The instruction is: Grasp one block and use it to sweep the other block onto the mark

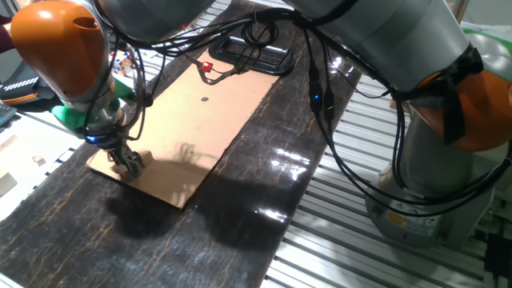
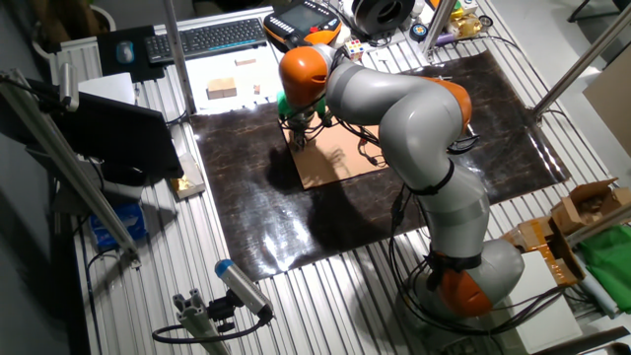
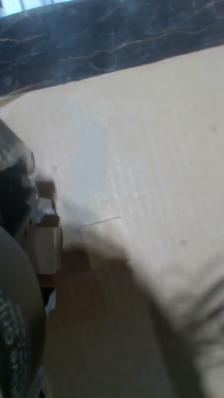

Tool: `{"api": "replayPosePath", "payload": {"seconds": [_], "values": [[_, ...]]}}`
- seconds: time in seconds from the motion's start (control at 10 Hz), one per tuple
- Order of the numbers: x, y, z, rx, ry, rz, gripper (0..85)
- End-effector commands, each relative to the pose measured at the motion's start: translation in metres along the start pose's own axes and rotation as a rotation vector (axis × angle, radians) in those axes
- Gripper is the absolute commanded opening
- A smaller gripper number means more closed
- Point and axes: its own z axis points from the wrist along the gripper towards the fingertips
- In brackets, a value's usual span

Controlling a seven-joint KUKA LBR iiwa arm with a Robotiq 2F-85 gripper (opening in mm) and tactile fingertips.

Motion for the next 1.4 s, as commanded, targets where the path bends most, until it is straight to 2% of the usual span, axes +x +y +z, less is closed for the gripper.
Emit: {"api": "replayPosePath", "payload": {"seconds": [0.0,0.1,1.3], "values": [[0.0000,-0.0001,-0.0004,0.000,0.001,-0.016,12.3],[0.0000,-0.0001,-0.0001,0.003,0.001,-0.029,0.7],[-0.0018,-0.0021,0.0030,0.018,-0.012,-0.156,0.7]]}}
